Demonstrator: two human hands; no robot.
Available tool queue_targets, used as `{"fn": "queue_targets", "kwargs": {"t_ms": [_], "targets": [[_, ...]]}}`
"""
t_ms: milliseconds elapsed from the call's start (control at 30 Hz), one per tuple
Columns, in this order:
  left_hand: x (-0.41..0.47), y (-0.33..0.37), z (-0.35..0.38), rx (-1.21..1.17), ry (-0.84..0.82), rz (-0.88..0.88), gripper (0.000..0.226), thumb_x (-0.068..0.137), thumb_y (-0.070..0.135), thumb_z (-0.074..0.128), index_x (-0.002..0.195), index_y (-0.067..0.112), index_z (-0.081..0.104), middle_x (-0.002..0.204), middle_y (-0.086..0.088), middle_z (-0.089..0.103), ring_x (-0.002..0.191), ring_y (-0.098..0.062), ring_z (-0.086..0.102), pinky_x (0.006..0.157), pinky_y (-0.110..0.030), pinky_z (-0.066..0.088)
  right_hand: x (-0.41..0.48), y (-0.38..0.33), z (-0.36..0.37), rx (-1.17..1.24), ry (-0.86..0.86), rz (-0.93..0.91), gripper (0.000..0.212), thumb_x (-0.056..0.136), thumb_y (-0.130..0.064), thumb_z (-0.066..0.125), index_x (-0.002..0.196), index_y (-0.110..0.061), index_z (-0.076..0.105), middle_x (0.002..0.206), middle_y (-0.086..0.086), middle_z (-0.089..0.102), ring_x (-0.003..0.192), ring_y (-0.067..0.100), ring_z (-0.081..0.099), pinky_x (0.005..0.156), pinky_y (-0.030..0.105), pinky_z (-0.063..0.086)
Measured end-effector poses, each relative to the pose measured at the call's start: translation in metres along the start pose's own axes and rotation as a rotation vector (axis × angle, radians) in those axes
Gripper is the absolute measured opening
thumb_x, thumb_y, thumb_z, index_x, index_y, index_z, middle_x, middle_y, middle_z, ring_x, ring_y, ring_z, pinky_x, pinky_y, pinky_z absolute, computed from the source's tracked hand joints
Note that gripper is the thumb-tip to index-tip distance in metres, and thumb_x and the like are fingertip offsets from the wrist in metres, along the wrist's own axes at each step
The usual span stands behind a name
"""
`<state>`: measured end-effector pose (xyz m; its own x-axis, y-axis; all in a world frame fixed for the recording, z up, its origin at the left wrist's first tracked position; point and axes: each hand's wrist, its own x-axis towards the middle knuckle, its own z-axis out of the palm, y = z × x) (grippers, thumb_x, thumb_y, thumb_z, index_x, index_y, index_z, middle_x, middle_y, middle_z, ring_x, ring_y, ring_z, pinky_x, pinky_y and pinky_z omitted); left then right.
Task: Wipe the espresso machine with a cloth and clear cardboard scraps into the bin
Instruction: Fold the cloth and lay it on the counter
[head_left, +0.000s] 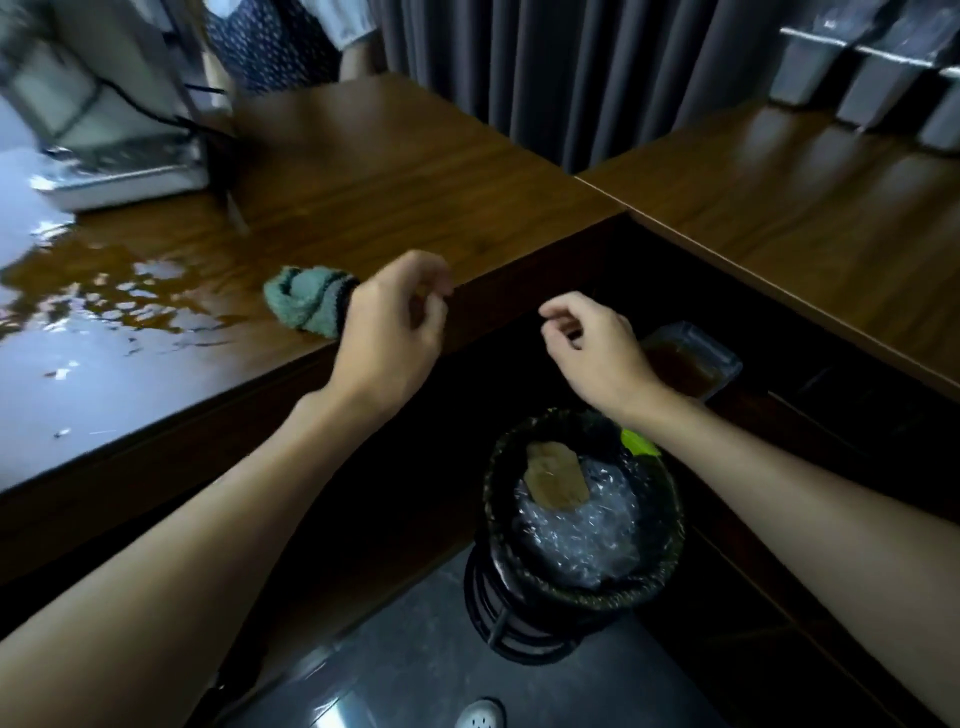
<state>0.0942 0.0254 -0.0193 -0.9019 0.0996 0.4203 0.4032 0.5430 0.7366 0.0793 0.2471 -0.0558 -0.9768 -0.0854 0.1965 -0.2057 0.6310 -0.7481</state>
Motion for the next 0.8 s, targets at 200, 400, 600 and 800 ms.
{"fn": "queue_targets", "kwargs": {"t_ms": [200, 400, 600, 800], "targets": [[0.003, -0.037, -0.077, 0.535, 0.090, -0.178, 0.034, 0.093, 0.019, 0.063, 0.126, 0.014, 0.062, 0.131, -0.012, 0.052, 0.120, -0.033, 0.050, 0.100, -0.034, 0.042, 0.042, -0.098, 0.046, 0.012, -0.223, -0.204, 0.035, 0.095, -0.025, 0.060, 0.130, -0.024, 0.054, 0.115, -0.007, 0.059, 0.114, 0.014, 0.052, 0.101, 0.039, 0.043], [0.003, -0.063, -0.106, 0.499, 0.009, -0.140, 0.030, 0.089, 0.025, 0.071, 0.116, 0.012, 0.070, 0.114, -0.009, 0.070, 0.103, -0.027, 0.064, 0.082, -0.029, 0.048, 0.072, -0.135, 0.085, -0.174, -0.451, -0.189, 0.039, 0.095, -0.027, 0.060, 0.132, -0.037, 0.052, 0.142, -0.006, 0.050, 0.137, 0.021, 0.036, 0.111, 0.045, 0.021], [0.019, -0.053, -0.117, 0.295, 0.118, -0.111, 0.015, 0.096, 0.021, 0.062, 0.105, 0.015, 0.073, 0.097, 0.003, 0.072, 0.093, -0.013, 0.066, 0.079, -0.031, 0.055, 0.093, -0.145, 0.081, -0.032, -0.237, -0.264, 0.010, 0.091, -0.015, 0.065, 0.095, -0.022, 0.069, 0.103, -0.003, 0.066, 0.102, 0.017, 0.060, 0.094, 0.038, 0.046], [0.057, -0.024, -0.121, 0.073, 0.285, -0.122, 0.024, 0.098, 0.021, 0.058, 0.117, 0.013, 0.070, 0.109, 0.001, 0.071, 0.102, -0.008, 0.064, 0.085, -0.026, 0.056, 0.130, -0.150, 0.039, 0.001, -0.088, -0.393, 0.020, 0.085, 0.000, 0.066, 0.090, -0.020, 0.067, 0.099, 0.001, 0.066, 0.095, 0.016, 0.063, 0.086, 0.028, 0.052]]}}
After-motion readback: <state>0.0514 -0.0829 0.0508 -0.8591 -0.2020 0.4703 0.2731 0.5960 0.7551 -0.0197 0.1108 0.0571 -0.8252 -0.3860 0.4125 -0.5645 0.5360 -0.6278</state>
